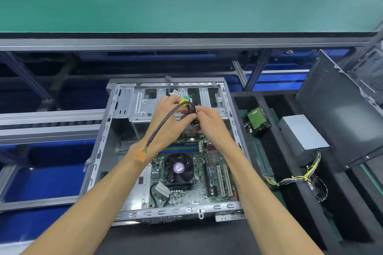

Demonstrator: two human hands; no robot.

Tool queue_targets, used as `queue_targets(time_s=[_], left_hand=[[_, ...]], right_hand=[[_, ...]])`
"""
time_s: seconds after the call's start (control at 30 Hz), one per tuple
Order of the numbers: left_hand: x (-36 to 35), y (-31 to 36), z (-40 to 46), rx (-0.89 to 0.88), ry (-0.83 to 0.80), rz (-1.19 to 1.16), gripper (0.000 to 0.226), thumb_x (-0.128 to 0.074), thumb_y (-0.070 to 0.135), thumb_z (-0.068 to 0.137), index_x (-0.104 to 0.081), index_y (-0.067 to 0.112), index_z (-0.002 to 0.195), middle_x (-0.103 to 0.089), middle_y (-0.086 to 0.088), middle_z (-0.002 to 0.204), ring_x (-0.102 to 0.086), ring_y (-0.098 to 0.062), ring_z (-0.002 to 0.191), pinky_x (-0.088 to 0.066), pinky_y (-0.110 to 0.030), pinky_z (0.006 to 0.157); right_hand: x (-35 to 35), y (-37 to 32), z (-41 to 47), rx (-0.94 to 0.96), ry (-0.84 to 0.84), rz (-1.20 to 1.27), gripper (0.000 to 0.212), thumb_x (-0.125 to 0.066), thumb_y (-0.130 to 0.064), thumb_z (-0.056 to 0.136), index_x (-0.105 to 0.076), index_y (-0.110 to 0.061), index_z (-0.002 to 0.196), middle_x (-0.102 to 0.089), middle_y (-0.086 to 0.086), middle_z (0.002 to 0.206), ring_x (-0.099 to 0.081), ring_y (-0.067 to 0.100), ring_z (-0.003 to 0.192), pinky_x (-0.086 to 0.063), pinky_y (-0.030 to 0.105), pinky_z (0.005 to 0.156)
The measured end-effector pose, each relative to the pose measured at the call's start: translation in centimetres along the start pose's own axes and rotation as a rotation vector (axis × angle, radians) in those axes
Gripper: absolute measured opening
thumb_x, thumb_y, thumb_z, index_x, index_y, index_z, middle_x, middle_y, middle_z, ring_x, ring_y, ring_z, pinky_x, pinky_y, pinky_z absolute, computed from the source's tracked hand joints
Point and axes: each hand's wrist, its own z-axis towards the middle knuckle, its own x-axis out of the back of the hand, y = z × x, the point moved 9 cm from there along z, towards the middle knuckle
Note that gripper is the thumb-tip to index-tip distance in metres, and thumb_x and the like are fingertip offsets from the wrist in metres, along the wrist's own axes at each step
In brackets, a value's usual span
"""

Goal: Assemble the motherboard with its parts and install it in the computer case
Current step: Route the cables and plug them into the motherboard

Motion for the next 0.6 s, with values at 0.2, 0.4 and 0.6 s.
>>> queue_targets(time_s=[0.2,0.4,0.6], left_hand=[[-1.4,-0.5,1.0,0.017,-0.11,-0.035,0.019,-0.062,0.024,0.098,-0.071,0.008,0.097,-0.057,-0.002,0.099,-0.054,-0.015,0.095,-0.044,-0.032,0.09],[-2.0,-1.6,1.5,0.032,-0.344,0.099,0.024,-0.05,0.007,0.091,-0.061,0.022,0.106,-0.059,0.005,0.113,-0.058,-0.018,0.105,-0.046,-0.044,0.097],[-1.7,-1.2,1.5,-0.142,-0.257,0.304,0.008,-0.067,0.024,0.093,-0.073,0.027,0.098,-0.058,0.017,0.093,-0.046,-0.009,0.096,-0.034,-0.042,0.102]], right_hand=[[-0.2,0.4,-0.1,0.086,-0.03,-0.071,0.014,-0.059,-0.012,0.098,-0.065,-0.024,0.103,-0.071,0.016,0.093,-0.07,0.037,0.087,-0.056,0.057,0.085],[1.1,1.1,0.1,0.067,0.096,0.006,0.024,-0.069,-0.015,0.097,-0.073,-0.016,0.121,-0.076,0.002,0.097,-0.075,0.022,0.084,-0.063,0.036,0.074],[3.7,1.1,-0.2,0.094,0.25,-0.106,0.016,-0.069,-0.026,0.096,-0.079,-0.017,0.105,-0.07,-0.006,0.086,-0.064,0.009,0.074,-0.056,0.032,0.073]])
